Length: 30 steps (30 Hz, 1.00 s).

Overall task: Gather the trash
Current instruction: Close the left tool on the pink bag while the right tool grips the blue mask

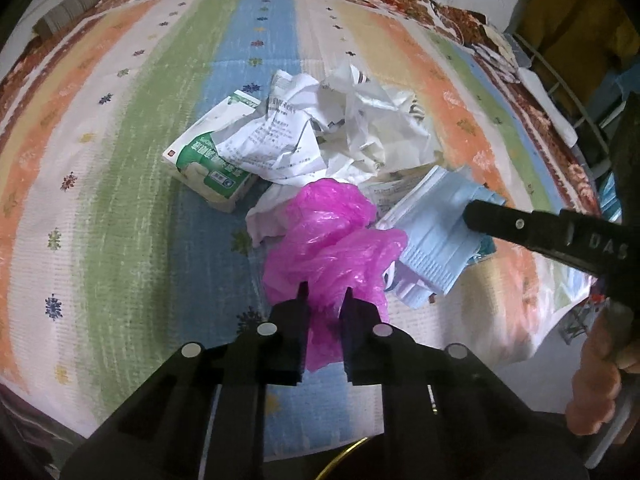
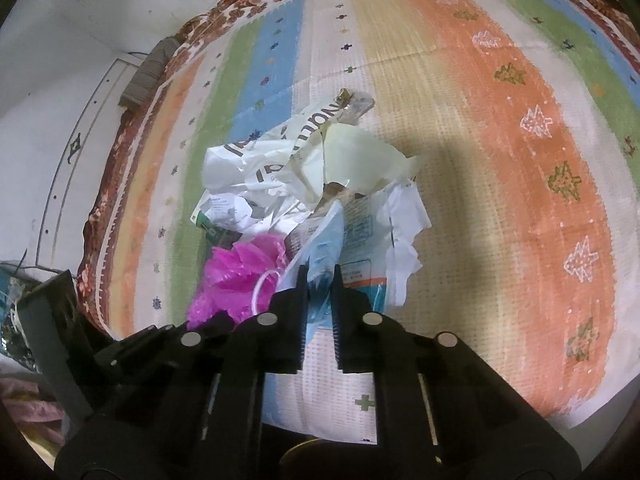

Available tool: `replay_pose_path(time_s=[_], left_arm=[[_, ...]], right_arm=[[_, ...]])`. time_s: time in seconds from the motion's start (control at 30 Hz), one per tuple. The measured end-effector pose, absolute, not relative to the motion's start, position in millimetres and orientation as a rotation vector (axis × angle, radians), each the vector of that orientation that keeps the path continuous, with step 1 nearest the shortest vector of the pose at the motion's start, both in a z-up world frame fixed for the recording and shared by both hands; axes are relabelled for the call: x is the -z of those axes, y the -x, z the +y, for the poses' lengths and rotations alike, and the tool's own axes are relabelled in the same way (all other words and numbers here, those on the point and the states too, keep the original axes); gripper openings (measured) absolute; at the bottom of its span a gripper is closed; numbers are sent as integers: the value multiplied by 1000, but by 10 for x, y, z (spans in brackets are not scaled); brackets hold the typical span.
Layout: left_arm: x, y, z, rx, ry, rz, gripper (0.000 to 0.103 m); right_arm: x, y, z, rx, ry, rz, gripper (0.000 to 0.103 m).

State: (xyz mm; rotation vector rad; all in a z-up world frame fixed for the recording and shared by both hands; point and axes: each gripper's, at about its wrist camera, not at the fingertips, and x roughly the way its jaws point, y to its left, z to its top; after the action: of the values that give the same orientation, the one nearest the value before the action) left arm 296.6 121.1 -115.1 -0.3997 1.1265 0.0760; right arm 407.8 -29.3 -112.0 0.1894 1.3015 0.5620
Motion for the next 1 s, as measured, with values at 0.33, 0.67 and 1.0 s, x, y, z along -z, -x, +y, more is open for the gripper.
replay_pose_path(time_s=[0.33, 0.67, 1.0], left_arm=[[947, -2914, 1304, -98, 452, 1117, 10], [630, -2758, 1359, -120, 476, 1061, 9], [356, -2490, 1262, -102, 485, 1004, 9]], right_arm=[[935, -3960, -317, -597, -97, 1250, 6], [599, -3795, -390, -646, -14, 1153, 6], [326, -3486, -494, -683, 65, 1061, 6]])
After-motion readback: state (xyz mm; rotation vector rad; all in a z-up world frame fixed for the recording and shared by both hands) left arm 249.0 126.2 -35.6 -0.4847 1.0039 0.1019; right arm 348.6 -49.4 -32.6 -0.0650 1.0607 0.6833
